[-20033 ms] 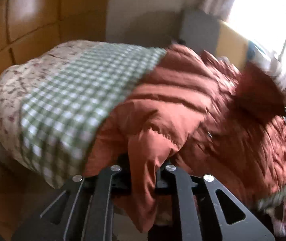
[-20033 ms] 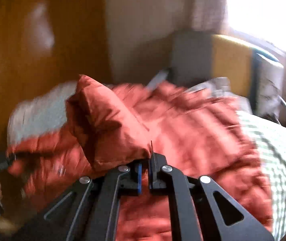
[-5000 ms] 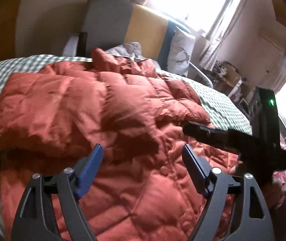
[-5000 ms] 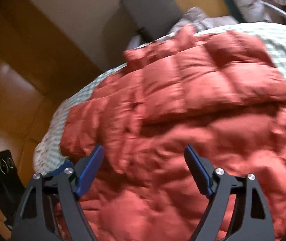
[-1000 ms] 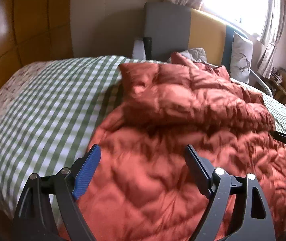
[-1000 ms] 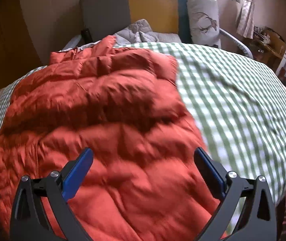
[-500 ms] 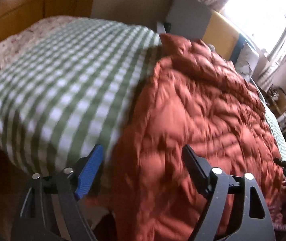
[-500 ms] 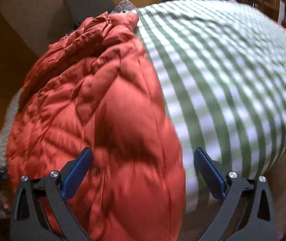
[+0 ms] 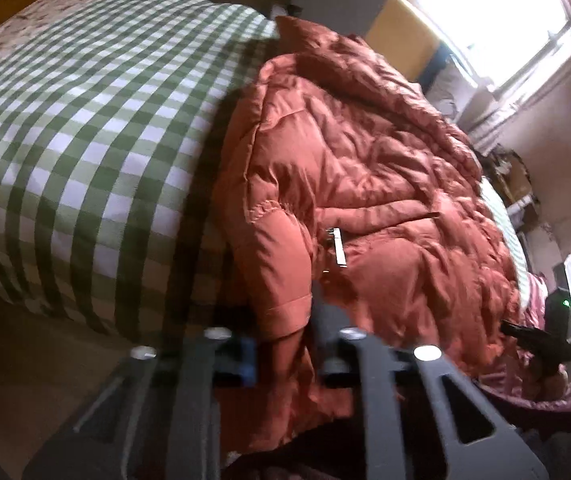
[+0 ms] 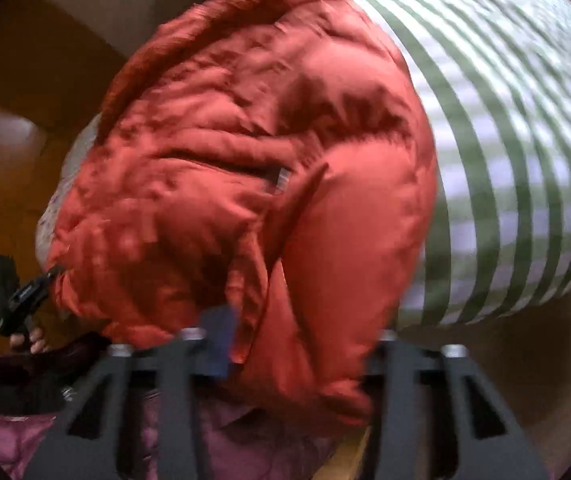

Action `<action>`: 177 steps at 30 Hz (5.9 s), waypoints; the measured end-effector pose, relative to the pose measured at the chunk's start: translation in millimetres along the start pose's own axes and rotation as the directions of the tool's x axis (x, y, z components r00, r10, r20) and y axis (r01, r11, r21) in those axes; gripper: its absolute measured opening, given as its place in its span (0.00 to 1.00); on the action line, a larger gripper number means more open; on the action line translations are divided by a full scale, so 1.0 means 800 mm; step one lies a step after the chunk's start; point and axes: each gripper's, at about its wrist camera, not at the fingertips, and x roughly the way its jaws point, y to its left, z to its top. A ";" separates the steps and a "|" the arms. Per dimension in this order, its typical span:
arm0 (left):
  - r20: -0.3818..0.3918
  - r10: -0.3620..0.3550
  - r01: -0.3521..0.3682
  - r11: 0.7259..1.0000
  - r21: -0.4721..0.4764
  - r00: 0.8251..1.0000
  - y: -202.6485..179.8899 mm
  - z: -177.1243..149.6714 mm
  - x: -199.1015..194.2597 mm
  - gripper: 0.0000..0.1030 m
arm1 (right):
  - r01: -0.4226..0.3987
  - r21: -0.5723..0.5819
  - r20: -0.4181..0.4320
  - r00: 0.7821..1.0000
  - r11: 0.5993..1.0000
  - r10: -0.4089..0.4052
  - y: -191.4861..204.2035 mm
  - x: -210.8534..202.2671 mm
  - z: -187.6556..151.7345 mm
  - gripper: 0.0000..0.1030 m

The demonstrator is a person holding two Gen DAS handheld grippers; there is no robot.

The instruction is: Fold large clothes

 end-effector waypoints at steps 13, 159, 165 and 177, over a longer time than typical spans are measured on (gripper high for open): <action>0.171 -0.340 0.360 0.927 -0.105 0.925 -0.032 0.097 -0.059 0.06 | -0.191 0.019 0.288 0.941 0.981 0.178 0.049 -0.076 0.118 0.14; 0.013 -0.026 0.020 0.938 0.347 1.000 -0.174 0.268 0.124 0.30 | 0.300 -0.228 0.205 0.945 0.926 -0.255 0.164 0.110 0.327 0.17; 0.053 -0.012 -0.009 0.929 0.371 0.999 -0.189 0.247 0.130 0.00 | 0.288 -0.237 0.313 0.927 0.928 -0.208 0.179 0.064 0.320 0.04; 0.233 -0.057 -0.025 0.941 0.337 0.971 -0.197 0.302 0.106 0.00 | 0.377 -0.231 0.407 0.875 0.897 -0.263 0.191 0.091 0.365 0.03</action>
